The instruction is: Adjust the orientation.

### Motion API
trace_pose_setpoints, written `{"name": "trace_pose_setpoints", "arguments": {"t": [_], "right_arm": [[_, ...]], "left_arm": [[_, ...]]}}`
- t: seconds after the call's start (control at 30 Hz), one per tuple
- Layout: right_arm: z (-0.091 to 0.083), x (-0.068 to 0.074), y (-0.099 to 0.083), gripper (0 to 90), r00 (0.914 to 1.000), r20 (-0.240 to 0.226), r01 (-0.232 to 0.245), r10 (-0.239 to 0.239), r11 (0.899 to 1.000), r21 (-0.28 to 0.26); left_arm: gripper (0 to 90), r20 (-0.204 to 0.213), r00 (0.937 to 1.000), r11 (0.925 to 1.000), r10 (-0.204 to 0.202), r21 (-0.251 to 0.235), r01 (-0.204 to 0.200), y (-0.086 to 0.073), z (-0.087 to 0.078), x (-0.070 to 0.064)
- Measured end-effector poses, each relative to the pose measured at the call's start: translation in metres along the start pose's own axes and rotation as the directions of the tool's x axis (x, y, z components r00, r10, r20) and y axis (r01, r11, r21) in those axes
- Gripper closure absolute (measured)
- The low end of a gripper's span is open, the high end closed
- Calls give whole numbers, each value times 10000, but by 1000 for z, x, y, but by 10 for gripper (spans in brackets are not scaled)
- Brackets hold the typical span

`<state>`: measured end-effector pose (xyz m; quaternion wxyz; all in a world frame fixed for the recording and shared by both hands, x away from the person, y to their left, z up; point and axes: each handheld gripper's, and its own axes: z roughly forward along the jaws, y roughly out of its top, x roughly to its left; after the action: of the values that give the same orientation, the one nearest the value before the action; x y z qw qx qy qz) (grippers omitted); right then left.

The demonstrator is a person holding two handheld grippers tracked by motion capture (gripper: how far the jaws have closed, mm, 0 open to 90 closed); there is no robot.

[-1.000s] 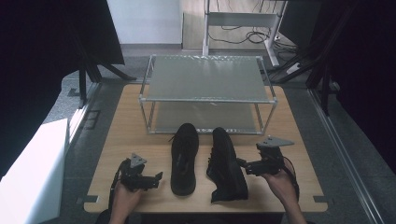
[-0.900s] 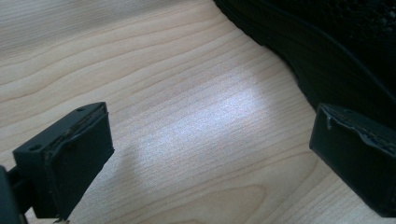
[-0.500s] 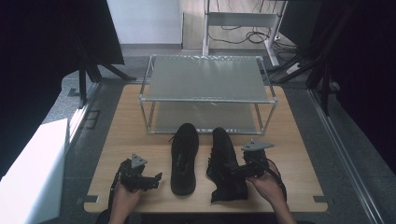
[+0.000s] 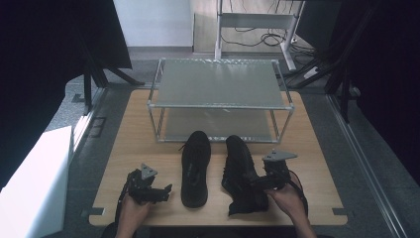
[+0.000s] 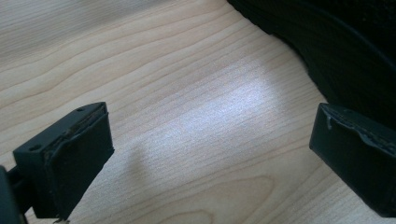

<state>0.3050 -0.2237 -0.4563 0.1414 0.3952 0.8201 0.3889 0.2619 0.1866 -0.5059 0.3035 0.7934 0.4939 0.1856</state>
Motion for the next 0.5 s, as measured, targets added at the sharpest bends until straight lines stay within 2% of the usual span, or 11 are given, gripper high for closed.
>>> {"name": "trace_pose_setpoints", "arguments": {"t": [0.27,0.43,0.5], "right_arm": [[-7,-2,1,0,9991,368,192,-186,9997,-151],[-16,-12,-1,0,9986,516,-133,152,9992,-369],[-23,-21,-3,0,9970,662,-360,393,9981,-506]], "left_arm": [[0,-35,10000,10000,18,47,-18,0,1,0],[0,-68,10000,9999,15,112,-14,0,2,-1],[0,-85,10000,9999,25,110,-24,0,2,-1]]}}
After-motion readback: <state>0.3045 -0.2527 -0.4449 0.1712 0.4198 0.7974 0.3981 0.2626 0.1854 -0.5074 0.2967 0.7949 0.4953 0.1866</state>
